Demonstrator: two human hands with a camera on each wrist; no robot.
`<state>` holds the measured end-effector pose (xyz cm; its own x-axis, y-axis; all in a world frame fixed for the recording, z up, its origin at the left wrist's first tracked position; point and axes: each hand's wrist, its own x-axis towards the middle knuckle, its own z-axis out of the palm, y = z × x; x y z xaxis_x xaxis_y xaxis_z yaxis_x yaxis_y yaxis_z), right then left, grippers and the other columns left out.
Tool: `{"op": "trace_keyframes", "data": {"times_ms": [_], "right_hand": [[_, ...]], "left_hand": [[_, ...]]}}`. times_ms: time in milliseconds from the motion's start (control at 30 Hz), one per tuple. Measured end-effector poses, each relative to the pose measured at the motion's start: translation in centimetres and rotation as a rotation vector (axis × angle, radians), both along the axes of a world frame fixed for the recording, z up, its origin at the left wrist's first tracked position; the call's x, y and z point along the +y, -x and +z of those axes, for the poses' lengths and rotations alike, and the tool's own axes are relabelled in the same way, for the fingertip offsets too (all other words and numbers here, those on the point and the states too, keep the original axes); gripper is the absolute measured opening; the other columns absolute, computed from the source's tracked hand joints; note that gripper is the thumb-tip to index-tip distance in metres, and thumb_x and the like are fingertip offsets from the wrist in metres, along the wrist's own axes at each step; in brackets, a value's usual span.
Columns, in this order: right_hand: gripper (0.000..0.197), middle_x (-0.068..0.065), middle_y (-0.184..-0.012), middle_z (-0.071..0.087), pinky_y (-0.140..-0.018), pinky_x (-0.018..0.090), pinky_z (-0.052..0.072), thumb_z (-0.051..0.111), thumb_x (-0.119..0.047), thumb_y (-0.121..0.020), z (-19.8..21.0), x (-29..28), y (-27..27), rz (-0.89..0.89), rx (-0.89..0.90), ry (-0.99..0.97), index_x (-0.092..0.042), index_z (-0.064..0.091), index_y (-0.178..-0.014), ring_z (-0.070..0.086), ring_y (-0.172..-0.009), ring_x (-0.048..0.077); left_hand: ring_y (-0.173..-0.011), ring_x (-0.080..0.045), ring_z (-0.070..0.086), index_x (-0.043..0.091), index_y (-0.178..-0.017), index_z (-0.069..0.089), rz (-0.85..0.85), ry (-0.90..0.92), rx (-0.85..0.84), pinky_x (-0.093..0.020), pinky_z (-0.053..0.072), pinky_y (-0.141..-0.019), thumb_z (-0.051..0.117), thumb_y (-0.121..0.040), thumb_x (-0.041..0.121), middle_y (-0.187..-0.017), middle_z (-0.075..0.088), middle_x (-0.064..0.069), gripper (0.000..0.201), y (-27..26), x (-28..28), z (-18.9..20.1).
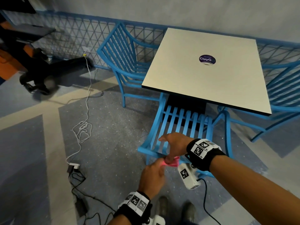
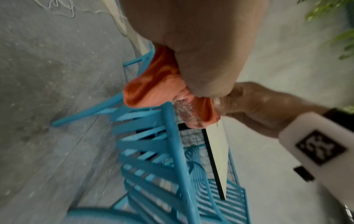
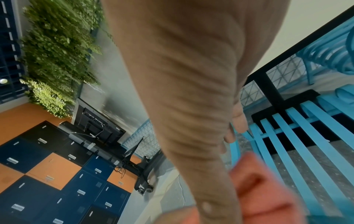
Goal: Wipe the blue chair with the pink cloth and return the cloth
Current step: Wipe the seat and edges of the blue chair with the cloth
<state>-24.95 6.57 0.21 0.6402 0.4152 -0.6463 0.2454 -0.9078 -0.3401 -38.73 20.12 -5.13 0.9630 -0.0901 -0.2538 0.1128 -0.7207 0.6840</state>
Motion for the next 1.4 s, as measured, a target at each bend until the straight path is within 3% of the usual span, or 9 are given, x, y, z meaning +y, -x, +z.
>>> {"op": "trace_keyframes", "data": {"times_ms": [67, 167, 433, 600, 700, 833, 933, 1000, 1400], "right_hand": [[0.110, -0.004, -0.154, 0.042, -0.118, 0.043, 0.026, 0.093, -0.044, -0.057, 0.4, -0.3, -0.2, -0.033, 0.012, -0.039, -0.030, 0.035, -0.149, 0.036, -0.142, 0.023], [0.114, -0.002, -0.154, 0.043, -0.116, 0.042, 0.026, 0.093, -0.050, -0.053, 0.9, -0.8, -0.5, -0.073, -0.022, -0.076, -0.030, 0.036, -0.149, 0.036, -0.143, 0.024], [0.107, 0.001, -0.145, 0.052, -0.110, 0.040, 0.036, 0.092, -0.049, -0.057, 0.5, -1.4, 0.3, -0.037, -0.008, -0.004, -0.026, 0.040, -0.147, 0.046, -0.134, 0.025], [0.112, -0.001, -0.149, 0.048, -0.113, 0.041, 0.034, 0.093, -0.045, -0.056, -0.1, -2.8, 0.6, -0.058, 0.015, 0.009, -0.029, 0.035, -0.150, 0.043, -0.137, 0.025], [0.118, -0.003, -0.153, 0.043, -0.114, 0.040, 0.030, 0.093, -0.052, -0.051, 0.0, -4.0, 0.5, -0.084, 0.016, 0.000, -0.028, 0.035, -0.151, 0.037, -0.142, 0.024], [0.120, 0.000, -0.151, 0.045, -0.114, 0.042, 0.035, 0.092, -0.059, -0.050, 0.2, -5.2, 0.6, -0.061, 0.021, 0.013, -0.028, 0.034, -0.150, 0.040, -0.139, 0.026], [0.115, 0.001, -0.146, 0.050, -0.110, 0.040, 0.040, 0.093, -0.054, -0.052, 0.3, -6.0, 0.9, -0.067, 0.018, 0.007, -0.029, 0.036, -0.148, 0.045, -0.134, 0.026], [0.112, 0.001, -0.149, 0.047, -0.112, 0.039, 0.038, 0.091, -0.053, -0.057, 0.3, -6.7, 1.2, -0.079, 0.008, -0.001, -0.028, 0.034, -0.150, 0.043, -0.137, 0.025], [0.090, -0.001, -0.143, 0.051, -0.103, 0.039, 0.043, 0.075, -0.065, -0.070, -1.7, -12.8, 5.4, -0.126, -0.086, -0.050, -0.028, 0.041, -0.145, 0.046, -0.131, 0.023]], "left_hand": [[-0.073, -0.015, 0.066, 0.030, -0.130, 0.064, 0.052, -0.036, -0.091, -0.025, 0.052, -0.067, 0.052, -0.101, 0.014, -0.087, 0.072, 0.001, 0.036, -0.9, 1.6, 0.6], [-0.084, -0.032, 0.073, 0.025, -0.136, 0.062, 0.118, -0.198, -0.191, -0.036, 0.054, -0.072, 0.054, -0.099, 0.014, -0.098, 0.078, -0.008, 0.040, -2.9, 4.0, 1.1], [-0.102, -0.032, 0.070, 0.037, -0.151, 0.038, -0.001, -0.295, 0.025, -0.040, 0.052, -0.082, 0.053, -0.097, 0.020, -0.123, 0.071, -0.007, 0.059, -1.4, -0.1, -1.5], [-0.086, -0.023, 0.071, 0.030, -0.118, 0.068, 0.031, 0.020, 0.040, -0.025, 0.054, -0.075, 0.051, -0.100, 0.020, -0.098, 0.076, -0.004, 0.027, -1.8, -1.0, 0.2], [-0.075, -0.030, 0.070, 0.025, -0.100, 0.071, 0.135, -0.044, -0.049, -0.031, 0.050, -0.069, 0.055, -0.098, 0.015, -0.084, 0.075, -0.010, 0.019, -2.7, 1.7, 1.6], [-0.081, -0.037, 0.072, 0.028, -0.125, 0.070, 0.259, -0.205, -0.131, -0.036, 0.050, -0.070, 0.055, -0.101, 0.027, -0.091, 0.079, -0.012, 0.028, -3.5, 4.5, 2.0], [-0.077, -0.031, 0.071, 0.041, -0.137, 0.060, 0.175, -0.237, -0.110, -0.032, 0.046, -0.068, 0.050, -0.103, 0.029, -0.092, 0.077, 0.002, 0.037, -3.2, 3.8, 0.9], [-0.087, -0.037, 0.072, 0.044, -0.147, 0.046, 0.106, -0.315, -0.044, -0.039, 0.052, -0.075, 0.047, -0.102, 0.029, -0.099, 0.078, -0.009, 0.047, -3.0, 2.8, -0.7], [-0.115, -0.033, 0.064, 0.043, -0.146, 0.044, 0.220, -0.057, 0.076, -0.042, 0.052, -0.096, 0.041, -0.105, 0.037, -0.138, 0.062, -0.003, 0.042, -2.4, -8.2, -2.7]]}}
